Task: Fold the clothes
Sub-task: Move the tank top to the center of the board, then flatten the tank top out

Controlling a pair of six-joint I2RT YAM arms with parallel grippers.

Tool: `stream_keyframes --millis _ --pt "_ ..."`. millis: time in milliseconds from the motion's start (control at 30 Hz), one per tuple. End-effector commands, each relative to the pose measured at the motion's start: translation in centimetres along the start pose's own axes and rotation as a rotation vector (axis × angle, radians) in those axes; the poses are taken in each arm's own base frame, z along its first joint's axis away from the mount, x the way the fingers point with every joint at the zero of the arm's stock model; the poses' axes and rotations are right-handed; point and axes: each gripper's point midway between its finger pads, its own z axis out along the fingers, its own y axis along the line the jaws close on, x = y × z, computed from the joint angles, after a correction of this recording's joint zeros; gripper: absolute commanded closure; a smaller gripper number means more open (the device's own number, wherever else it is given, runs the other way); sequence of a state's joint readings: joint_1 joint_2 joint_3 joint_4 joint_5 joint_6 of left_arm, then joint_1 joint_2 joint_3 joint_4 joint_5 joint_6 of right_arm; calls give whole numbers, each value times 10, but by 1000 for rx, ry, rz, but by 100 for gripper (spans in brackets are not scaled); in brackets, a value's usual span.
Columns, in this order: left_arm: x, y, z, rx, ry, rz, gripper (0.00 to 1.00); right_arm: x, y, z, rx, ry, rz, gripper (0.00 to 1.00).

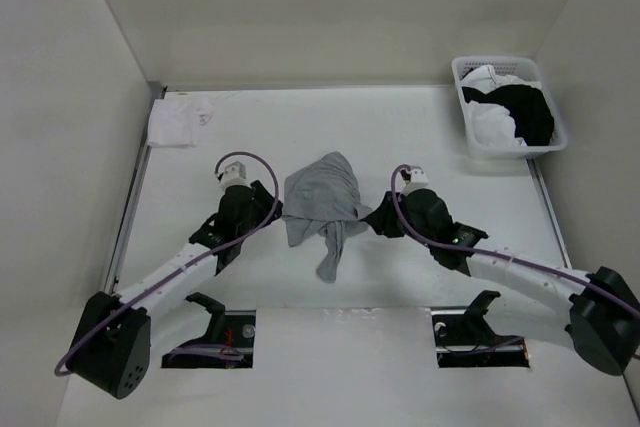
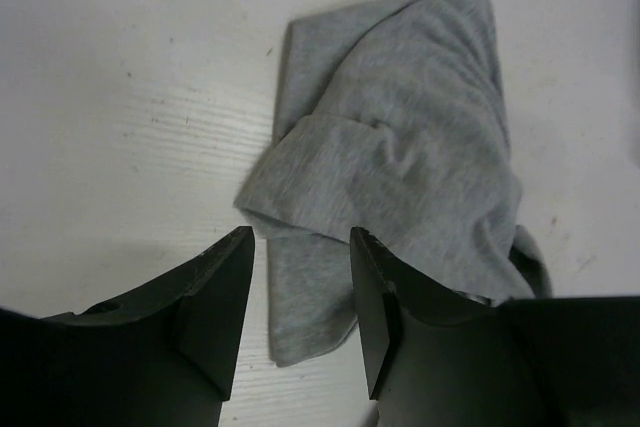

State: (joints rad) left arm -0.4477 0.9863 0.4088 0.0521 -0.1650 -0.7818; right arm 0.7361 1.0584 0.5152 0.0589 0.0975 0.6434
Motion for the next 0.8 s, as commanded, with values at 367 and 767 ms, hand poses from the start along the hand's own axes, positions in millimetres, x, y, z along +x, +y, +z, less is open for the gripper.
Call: stream_keyframes --millis 367,767 --pt "29 -10 48 28 94 -74 57 5 17 28 1 -24 -25 56" --pt "23 -10 61 21 60 -86 66 -13 29 33 -14 -80 -31 46"
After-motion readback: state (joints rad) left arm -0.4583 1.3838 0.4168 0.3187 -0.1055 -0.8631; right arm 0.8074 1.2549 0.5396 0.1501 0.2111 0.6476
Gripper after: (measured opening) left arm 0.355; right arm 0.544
